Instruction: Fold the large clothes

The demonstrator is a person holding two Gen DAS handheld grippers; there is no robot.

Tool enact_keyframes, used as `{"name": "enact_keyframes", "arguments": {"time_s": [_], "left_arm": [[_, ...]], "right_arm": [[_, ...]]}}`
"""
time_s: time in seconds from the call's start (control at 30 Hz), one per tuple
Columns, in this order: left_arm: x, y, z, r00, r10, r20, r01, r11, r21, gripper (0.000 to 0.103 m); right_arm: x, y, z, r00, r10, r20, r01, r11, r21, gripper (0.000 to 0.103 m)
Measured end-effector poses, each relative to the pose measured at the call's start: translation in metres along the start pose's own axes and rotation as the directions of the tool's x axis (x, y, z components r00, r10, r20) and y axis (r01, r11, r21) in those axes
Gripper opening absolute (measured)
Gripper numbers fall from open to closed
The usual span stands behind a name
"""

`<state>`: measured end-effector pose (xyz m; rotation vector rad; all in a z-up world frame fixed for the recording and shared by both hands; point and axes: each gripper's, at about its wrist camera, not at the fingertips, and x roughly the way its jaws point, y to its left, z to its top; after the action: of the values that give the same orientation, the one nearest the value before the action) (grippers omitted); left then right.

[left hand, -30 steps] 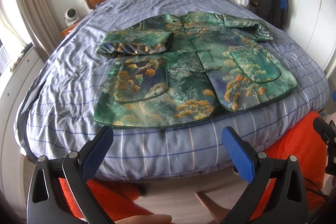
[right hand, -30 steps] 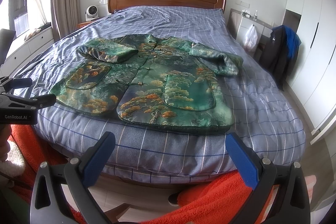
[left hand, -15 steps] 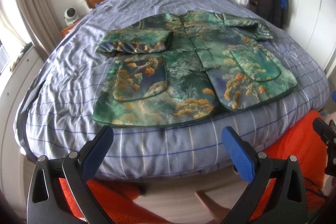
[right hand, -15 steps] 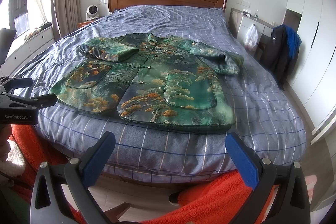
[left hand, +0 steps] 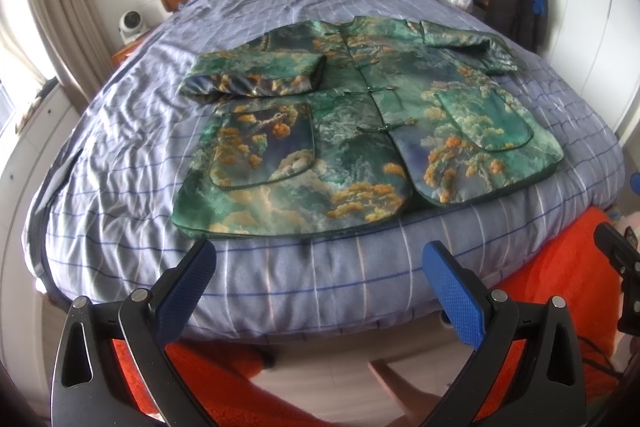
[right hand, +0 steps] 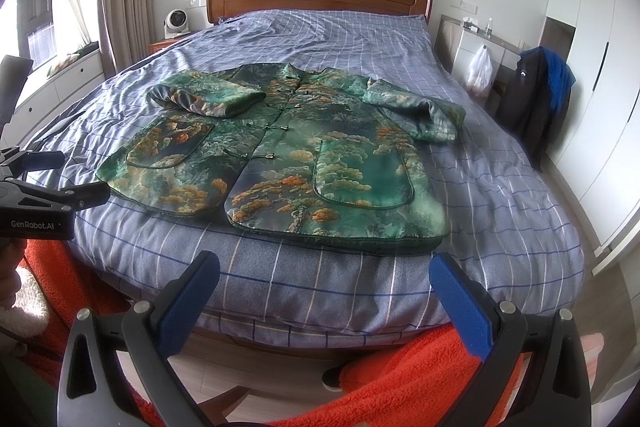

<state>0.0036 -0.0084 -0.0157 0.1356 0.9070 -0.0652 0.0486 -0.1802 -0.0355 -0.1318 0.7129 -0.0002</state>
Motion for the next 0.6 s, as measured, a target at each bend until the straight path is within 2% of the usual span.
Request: {"name": "enact_keyframes", "arguments": {"time_s": [0.27, 0.4, 0.5, 0.6], "left_arm": [[0.003, 0.001, 0.001, 1.0, -0.011, -0.014, 0.011, 1.0, -0.006, 0.103], [0.008, 0.014, 0.005, 0.999, -0.032, -0.03, 0.03, 0.998, -0.053, 0.103], [0.017, 0.046, 0.016, 0.999, -0.048, -0.018, 0.046, 0.992, -0.117, 0.103], [0.046, 0.108, 0.035, 0.999, -0.041, 0.013, 0.043, 0.982, -0.185, 0.103]], "right_arm": [[-0.002, 0.004, -0.001, 1.0, 0.0, 0.005, 0.0, 1.0, 0.001, 0.103], [0.0, 0.01, -0.002, 1.0, 0.008, 0.007, -0.008, 1.0, -0.006, 0.103], [0.0, 0.011, 0.0, 1.0, 0.01, 0.021, -0.01, 1.0, -0.019, 0.103], [0.003, -0.008, 0.007, 0.999, 0.006, 0.048, -0.005, 1.0, -0.016, 0.103]]}}
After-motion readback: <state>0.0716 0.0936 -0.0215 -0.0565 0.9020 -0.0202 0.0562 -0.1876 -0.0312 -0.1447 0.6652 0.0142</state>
